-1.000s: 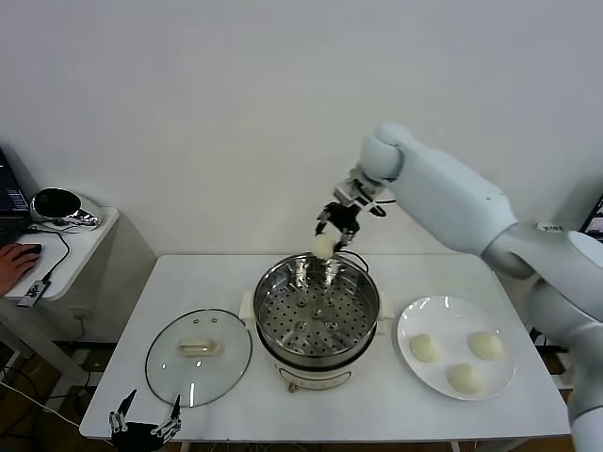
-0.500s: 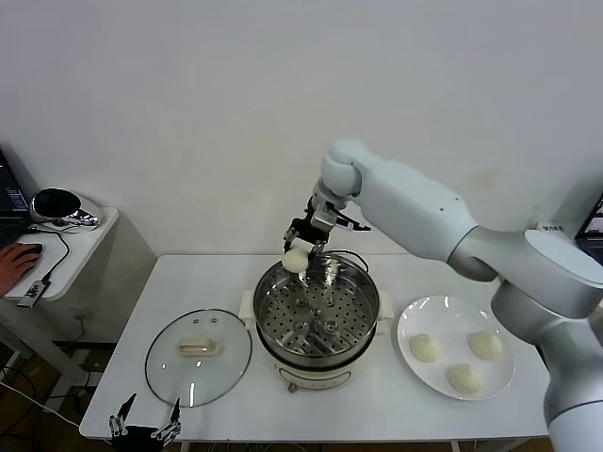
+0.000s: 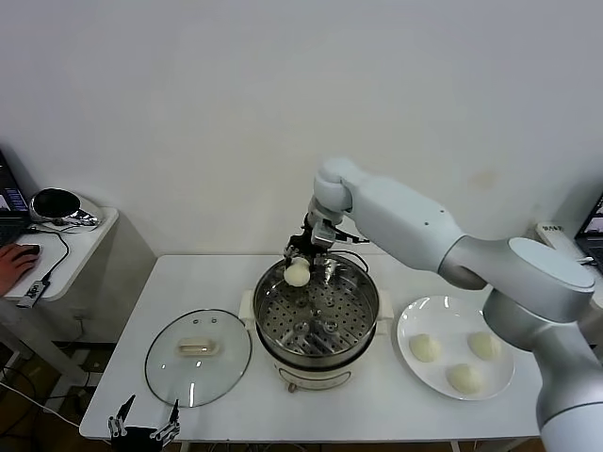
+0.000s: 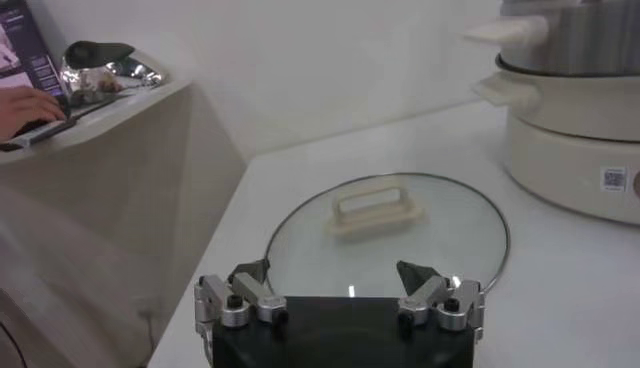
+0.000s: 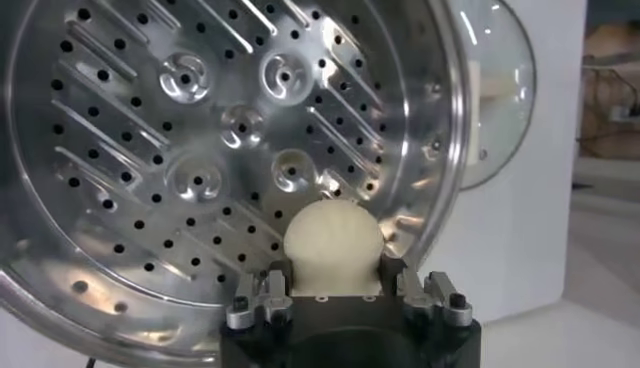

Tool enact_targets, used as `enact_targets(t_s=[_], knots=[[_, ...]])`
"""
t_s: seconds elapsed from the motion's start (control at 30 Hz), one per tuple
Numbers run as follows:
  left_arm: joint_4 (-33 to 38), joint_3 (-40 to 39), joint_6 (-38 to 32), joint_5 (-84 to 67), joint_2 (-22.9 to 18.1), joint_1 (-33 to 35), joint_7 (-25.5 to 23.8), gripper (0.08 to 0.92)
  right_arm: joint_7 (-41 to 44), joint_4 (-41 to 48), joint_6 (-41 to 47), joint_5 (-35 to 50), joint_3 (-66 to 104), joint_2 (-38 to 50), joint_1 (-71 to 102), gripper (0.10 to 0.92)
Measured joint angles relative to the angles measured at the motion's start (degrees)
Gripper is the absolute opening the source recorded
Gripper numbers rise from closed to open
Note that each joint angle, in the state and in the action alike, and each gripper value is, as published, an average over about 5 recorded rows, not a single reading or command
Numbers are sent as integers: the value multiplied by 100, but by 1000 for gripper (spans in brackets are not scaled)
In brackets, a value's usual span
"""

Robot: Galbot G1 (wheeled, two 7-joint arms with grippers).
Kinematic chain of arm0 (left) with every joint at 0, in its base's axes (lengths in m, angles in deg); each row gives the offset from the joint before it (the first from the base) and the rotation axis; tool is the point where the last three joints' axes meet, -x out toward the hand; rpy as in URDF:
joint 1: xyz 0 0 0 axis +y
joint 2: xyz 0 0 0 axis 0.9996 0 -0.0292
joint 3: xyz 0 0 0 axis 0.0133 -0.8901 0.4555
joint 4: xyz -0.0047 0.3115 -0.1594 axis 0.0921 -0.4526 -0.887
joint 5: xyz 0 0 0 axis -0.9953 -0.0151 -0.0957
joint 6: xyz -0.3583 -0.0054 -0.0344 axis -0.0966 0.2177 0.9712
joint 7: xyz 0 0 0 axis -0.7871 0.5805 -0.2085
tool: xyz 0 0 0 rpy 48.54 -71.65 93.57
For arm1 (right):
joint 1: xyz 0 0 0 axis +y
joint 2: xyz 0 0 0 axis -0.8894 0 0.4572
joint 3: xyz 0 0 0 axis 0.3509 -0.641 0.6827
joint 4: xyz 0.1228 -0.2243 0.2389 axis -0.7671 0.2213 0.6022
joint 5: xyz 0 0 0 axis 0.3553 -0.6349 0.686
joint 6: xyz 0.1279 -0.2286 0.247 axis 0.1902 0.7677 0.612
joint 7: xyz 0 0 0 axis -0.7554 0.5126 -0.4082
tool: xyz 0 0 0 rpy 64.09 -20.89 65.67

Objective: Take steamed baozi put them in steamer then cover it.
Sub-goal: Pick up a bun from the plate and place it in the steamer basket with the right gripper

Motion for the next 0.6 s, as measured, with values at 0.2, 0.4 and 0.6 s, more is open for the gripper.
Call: enact_targets(t_s=[0.2,0.4,0.6], knots=[[-23,-4,1,0,-6,-11,0,823,-18,9,-47,-115,-19,20,92,535],[-25,-5,1,1,-5,-3,1,823,-33,21,-72,-179,-26,18,154,542],[-44,-15,1,3,-18,-2,-4,823,-17,18,-83,-213,-20,15,188,609]])
